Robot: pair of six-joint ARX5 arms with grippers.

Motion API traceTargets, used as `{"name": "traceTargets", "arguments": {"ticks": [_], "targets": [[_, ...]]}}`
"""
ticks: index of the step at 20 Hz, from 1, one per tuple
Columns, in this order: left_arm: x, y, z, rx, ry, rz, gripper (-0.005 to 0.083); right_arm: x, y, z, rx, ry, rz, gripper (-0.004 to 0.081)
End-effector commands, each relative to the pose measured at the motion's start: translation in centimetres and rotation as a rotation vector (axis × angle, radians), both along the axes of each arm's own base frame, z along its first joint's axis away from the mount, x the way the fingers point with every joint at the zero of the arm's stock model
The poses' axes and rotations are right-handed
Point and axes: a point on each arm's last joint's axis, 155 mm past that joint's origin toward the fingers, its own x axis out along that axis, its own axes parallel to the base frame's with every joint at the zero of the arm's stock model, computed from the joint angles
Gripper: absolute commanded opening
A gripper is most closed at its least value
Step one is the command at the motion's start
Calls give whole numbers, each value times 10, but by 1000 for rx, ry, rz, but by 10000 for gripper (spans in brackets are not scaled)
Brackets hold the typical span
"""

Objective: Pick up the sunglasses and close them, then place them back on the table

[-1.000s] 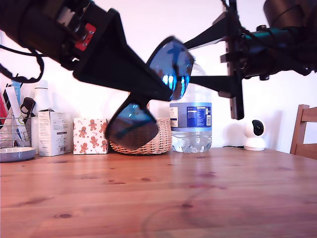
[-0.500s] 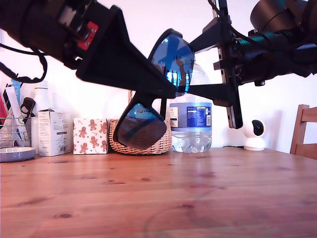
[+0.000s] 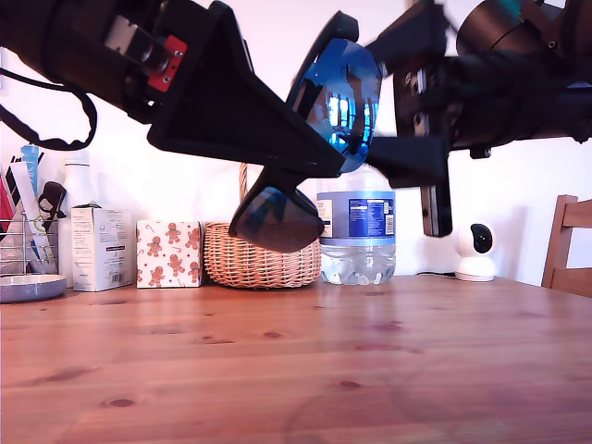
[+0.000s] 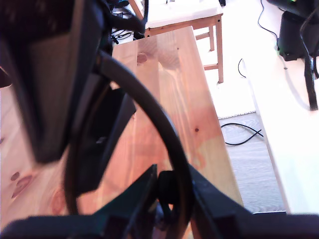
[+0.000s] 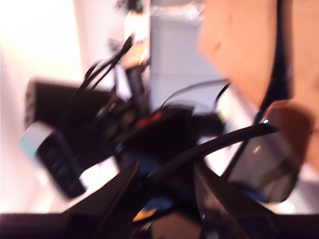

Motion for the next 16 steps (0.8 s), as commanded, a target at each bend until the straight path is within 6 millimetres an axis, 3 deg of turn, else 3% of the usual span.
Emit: {"name": "traceTargets", "arguments": {"ticks": [1,8,16], "targets": [[12,3,7,-20,-18,46,125,-21,2,2,34,15,88,305],[15,4,6,-11,-39,51,125,-30,-2,8,63,41,139,299],[14,5,11,-22,-50,51,125,-21,-4,4,46,45,99,314]]}}
